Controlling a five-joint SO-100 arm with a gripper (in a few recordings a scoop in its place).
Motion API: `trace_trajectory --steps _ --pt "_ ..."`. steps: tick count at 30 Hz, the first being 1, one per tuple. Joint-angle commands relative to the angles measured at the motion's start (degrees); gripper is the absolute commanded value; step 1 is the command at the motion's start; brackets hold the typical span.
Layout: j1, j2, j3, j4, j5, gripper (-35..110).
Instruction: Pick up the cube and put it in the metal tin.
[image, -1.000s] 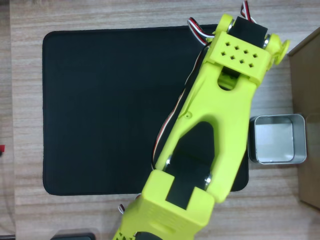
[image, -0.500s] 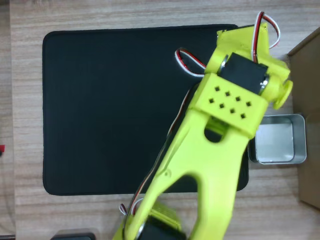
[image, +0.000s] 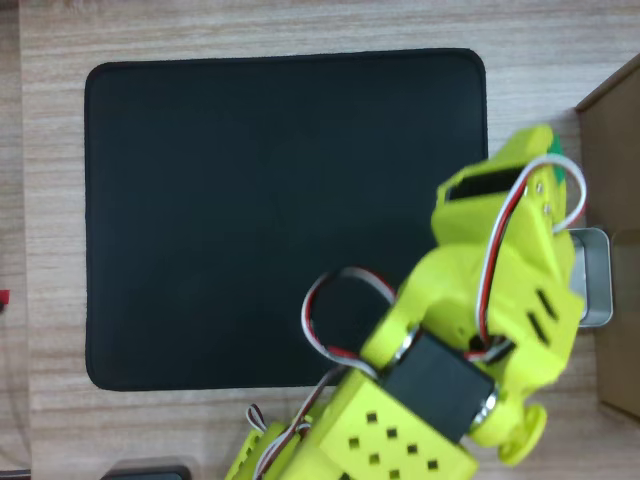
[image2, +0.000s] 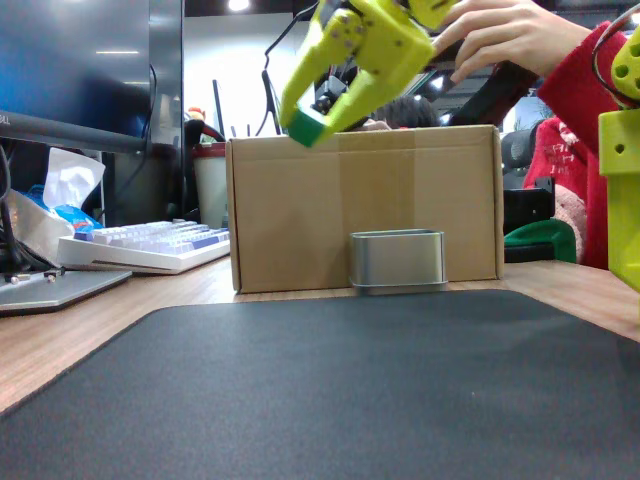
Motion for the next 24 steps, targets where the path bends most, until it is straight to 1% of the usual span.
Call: trace_trajectory --steps 1,5,8,10,15,17,19,24 --pt "1.9 4.9 3.7 -0.5 -3.7 0" --pt "8.3 10.5 11.7 -2.9 -12.5 0" --pt "13.2 9.2 16.6 -7.6 -17.1 0" --pt "15.6 6.7 16.9 -9.8 -19.2 0" --pt "16.4 4.4 17.8 -10.1 -23.6 0" --pt "16.4 4.5 17.9 -10.1 -24.0 0" --pt "16.4 5.0 18.1 -10.1 -24.1 3" --pt "16.5 5.7 18.9 -10.1 -24.1 21"
